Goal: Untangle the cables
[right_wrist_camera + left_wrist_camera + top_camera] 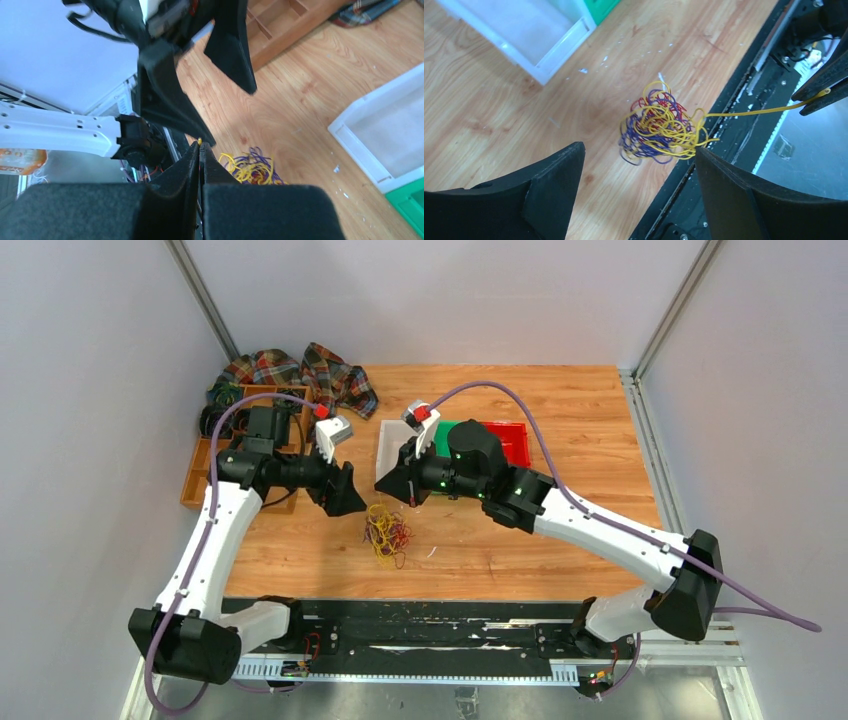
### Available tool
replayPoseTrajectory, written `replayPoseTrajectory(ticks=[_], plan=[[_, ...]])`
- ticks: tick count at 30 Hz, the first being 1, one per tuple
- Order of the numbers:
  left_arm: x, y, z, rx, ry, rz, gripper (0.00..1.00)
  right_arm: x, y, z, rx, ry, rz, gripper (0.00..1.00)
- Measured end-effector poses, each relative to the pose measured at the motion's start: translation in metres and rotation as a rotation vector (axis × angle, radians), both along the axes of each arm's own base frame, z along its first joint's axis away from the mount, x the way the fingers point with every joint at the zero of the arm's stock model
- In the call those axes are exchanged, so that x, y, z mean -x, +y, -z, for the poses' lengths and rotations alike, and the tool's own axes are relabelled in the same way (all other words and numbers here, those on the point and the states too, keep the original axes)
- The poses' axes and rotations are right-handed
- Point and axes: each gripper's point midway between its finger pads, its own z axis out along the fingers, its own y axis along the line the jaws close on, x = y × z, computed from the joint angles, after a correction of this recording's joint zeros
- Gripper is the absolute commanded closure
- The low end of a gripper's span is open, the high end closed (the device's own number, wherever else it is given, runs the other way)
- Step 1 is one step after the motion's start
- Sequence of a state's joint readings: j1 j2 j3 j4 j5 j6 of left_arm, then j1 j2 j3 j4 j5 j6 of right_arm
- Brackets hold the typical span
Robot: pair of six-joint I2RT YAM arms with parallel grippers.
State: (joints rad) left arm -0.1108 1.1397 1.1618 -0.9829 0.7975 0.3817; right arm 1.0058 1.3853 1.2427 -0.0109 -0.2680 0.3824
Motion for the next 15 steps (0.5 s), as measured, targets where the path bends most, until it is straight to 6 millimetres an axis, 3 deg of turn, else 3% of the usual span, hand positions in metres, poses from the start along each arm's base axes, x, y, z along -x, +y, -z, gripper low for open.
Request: replayPoseTrajectory(ticks=[4, 7, 15], plan=[[0.014, -0.014, -0.007, 0.030, 0.004, 0.055, 0.17, 0.001, 0.003, -0.024, -0.051, -0.019, -0.014, 1.00], [0.021, -0.021, -0.009, 0.053, 0.023, 0.078, 0.25, 0.003, 0.003, -0.032, -0.073, -0.023, -0.016, 0.99], [0.035, -0.028, 0.014, 0.071, 0.134, 0.107, 0.27, 0.005, 0.004, -0.039, -0.104, -0.007, -0.022, 1.00]])
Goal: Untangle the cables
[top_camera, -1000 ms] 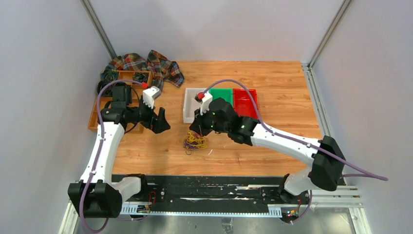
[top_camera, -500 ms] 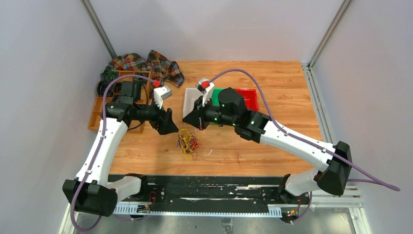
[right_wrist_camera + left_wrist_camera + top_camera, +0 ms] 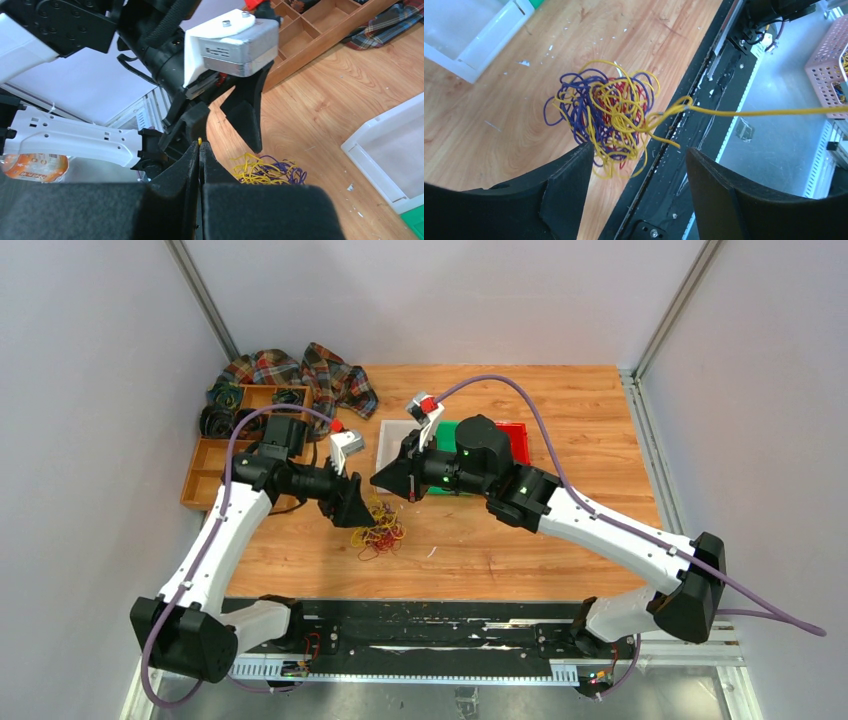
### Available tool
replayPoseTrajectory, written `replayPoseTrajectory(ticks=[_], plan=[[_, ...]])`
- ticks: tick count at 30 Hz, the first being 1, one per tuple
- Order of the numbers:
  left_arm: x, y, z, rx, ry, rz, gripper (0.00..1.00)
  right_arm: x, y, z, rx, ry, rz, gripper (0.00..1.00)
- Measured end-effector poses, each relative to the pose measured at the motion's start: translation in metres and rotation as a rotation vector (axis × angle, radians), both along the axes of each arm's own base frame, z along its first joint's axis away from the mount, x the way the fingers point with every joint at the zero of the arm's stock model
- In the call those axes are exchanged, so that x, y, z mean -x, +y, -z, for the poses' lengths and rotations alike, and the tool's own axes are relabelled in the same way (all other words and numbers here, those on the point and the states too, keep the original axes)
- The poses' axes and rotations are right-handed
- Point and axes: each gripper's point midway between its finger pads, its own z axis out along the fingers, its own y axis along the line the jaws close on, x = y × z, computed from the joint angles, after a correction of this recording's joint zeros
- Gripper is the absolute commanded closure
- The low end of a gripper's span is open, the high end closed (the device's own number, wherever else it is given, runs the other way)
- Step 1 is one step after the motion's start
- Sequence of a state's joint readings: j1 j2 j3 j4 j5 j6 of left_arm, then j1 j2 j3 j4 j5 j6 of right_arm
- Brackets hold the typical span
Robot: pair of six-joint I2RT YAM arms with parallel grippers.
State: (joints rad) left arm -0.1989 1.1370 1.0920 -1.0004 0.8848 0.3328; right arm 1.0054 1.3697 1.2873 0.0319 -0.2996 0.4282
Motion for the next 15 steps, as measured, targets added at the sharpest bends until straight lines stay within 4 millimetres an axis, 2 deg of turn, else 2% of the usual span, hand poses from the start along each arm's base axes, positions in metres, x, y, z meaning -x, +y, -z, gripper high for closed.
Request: replayPoseTrajectory(ticks=[6, 13, 15], plan=[[-0.005, -0.001, -0.003, 0.006, -0.034, 0.005, 0.26, 0.005, 0.001, -0.010, -0.044, 0.029, -0.028, 0.99], [-0.010, -0.007, -0.020, 0.074, -0.139, -0.011, 0.53, 0.012, -0.003, -0.035, -0.140, 0.068, -0.073, 1.00], [-0.011, -0.011, -0.027, 0.110, -0.152, -0.016, 0.58, 0.014, -0.004, -0.039, -0.161, 0.082, -0.083, 0.99]])
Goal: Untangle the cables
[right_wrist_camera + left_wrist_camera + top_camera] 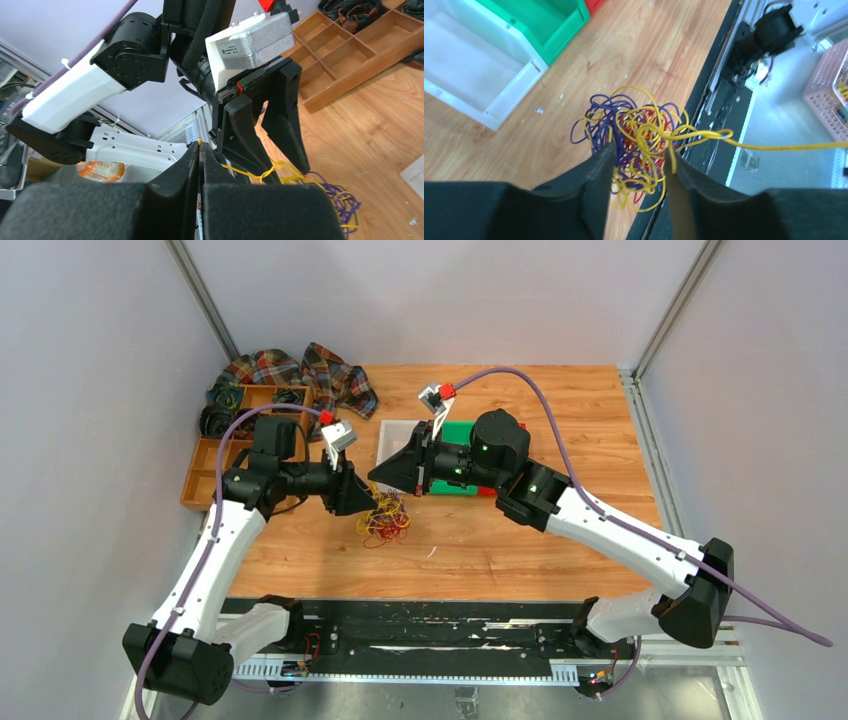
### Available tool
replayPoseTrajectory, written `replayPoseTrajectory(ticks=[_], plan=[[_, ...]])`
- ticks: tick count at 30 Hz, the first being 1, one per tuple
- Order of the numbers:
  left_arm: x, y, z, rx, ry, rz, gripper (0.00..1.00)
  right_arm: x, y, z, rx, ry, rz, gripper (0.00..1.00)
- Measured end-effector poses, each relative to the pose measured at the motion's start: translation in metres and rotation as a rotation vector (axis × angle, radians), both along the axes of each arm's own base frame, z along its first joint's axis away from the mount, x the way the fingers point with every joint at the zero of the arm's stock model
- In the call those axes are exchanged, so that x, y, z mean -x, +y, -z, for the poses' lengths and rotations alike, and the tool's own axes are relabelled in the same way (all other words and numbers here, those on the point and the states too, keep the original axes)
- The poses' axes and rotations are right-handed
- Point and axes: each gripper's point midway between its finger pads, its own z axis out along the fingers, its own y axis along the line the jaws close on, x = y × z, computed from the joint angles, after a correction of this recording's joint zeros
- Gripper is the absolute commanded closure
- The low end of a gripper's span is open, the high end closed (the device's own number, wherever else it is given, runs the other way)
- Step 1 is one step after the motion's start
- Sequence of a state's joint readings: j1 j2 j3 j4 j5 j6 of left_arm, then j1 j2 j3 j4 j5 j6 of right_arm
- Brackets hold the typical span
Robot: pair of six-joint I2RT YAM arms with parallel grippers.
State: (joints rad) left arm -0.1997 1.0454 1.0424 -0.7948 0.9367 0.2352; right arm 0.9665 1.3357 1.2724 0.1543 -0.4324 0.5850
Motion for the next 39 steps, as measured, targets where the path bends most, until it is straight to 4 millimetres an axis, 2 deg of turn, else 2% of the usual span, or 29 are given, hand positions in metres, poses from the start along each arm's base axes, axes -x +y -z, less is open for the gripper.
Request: replayPoseTrajectory(ticks=[2, 5, 9, 13, 17, 23, 24, 25, 28, 29, 31, 34, 39], plan=[[-0.003, -0.003, -0.005, 0.028, -0.009, -0.007, 0.57, 0.001, 0.000, -0.002, -0.016, 0.015, -0.012, 0.99], [-0.007, -0.009, -0.013, 0.083, -0.008, -0.019, 0.48, 0.002, -0.001, -0.004, -0.032, 0.038, -0.024, 0.99], [-0.003, -0.016, -0.022, 0.150, -0.001, -0.008, 0.50, 0.004, -0.001, -0.009, -0.053, 0.060, -0.038, 0.99], [0.006, -0.020, -0.030, 0.188, -0.023, 0.022, 0.61, 0.003, -0.003, -0.013, -0.077, 0.079, -0.050, 0.99], [0.012, -0.021, -0.033, 0.205, -0.026, 0.034, 0.65, 0.003, -0.004, -0.016, -0.093, 0.096, -0.059, 1.00], [0.019, -0.024, -0.037, 0.242, 0.003, 0.045, 0.97, 0.003, -0.005, -0.015, -0.097, 0.117, -0.067, 0.99], [0.021, -0.025, -0.037, 0.248, 0.009, 0.044, 0.99, 0.002, -0.005, -0.014, -0.097, 0.122, -0.063, 0.97], [0.021, -0.025, -0.038, 0.254, 0.011, 0.042, 0.99, 0.000, -0.006, -0.013, -0.096, 0.125, -0.059, 0.90], [0.023, -0.026, -0.044, 0.275, 0.011, 0.031, 0.99, -0.005, -0.009, -0.008, -0.090, 0.137, -0.046, 0.62], [0.024, -0.026, -0.047, 0.281, 0.006, 0.025, 0.99, -0.008, -0.010, -0.006, -0.088, 0.143, -0.039, 0.47], [0.023, -0.025, -0.052, 0.287, -0.014, 0.004, 0.99, -0.014, -0.017, 0.002, -0.077, 0.153, -0.015, 0.31], [0.017, -0.022, -0.059, 0.286, -0.052, -0.045, 0.99, -0.025, -0.035, 0.019, -0.049, 0.153, 0.058, 0.23], [0.007, -0.017, -0.075, 0.302, -0.121, -0.125, 0.99, -0.029, -0.057, 0.040, -0.001, 0.117, 0.147, 0.21]])
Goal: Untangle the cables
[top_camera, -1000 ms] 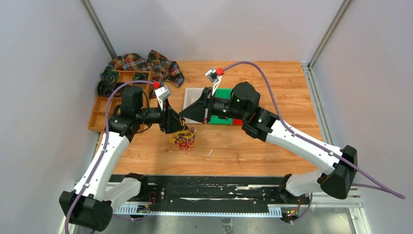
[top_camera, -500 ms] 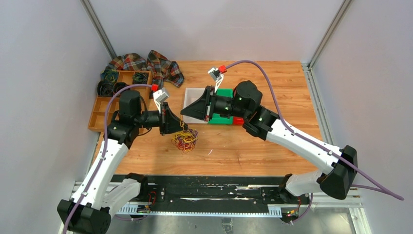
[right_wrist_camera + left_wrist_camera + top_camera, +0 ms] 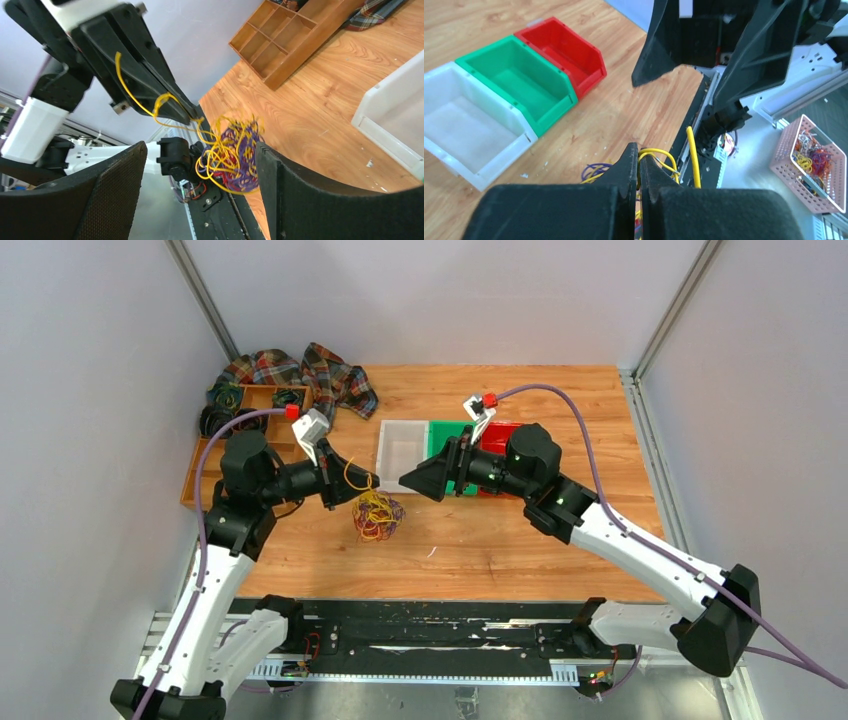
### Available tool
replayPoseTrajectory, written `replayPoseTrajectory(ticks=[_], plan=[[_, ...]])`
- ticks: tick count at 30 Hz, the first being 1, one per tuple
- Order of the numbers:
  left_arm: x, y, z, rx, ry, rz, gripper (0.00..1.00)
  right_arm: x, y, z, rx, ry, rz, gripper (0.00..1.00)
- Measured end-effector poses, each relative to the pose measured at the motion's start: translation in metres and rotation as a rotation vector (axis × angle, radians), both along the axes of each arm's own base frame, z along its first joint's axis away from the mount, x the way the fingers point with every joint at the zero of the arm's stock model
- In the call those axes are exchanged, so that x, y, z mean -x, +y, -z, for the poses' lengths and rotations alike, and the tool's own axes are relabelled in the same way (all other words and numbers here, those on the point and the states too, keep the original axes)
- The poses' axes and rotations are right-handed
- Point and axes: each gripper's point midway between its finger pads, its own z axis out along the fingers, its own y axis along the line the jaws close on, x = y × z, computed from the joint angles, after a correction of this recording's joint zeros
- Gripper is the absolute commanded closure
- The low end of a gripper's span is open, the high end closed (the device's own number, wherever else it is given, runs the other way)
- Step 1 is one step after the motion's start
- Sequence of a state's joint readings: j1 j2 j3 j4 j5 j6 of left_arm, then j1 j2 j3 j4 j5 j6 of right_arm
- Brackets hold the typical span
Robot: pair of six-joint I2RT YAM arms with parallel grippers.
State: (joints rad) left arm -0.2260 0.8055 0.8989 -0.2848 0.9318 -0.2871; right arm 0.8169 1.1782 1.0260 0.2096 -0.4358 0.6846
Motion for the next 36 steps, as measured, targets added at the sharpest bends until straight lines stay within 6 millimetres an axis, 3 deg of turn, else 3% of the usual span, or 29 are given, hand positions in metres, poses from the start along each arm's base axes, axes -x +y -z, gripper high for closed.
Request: replayPoseTrajectory(ticks=[5, 9, 11, 16, 25, 36], plan=[[-0.007, 0.001, -0.022, 0.026, -0.027, -0.039, 0.99, 0.001, 0.005, 0.014, 0.048, -0.041, 0.011, 0.23], [-0.018, 0.007, -0.031, 0.031, -0.042, -0.122, 0.99, 0.019, 0.020, 0.014, 0.066, -0.117, -0.010, 0.30], [-0.024, 0.010, -0.031, 0.029, -0.039, -0.165, 0.99, 0.026, 0.026, 0.007, 0.046, -0.161, -0.022, 0.34], [-0.030, 0.015, -0.025, 0.024, 0.006, -0.222, 0.99, 0.019, 0.039, -0.007, -0.015, -0.233, -0.015, 0.38], [-0.031, 0.016, -0.024, 0.046, 0.055, -0.249, 0.99, 0.018, 0.066, 0.000, -0.055, -0.254, -0.097, 0.41], [-0.028, 0.014, -0.026, 0.080, 0.112, -0.247, 0.99, 0.021, 0.080, -0.029, -0.168, -0.304, -0.150, 0.45]])
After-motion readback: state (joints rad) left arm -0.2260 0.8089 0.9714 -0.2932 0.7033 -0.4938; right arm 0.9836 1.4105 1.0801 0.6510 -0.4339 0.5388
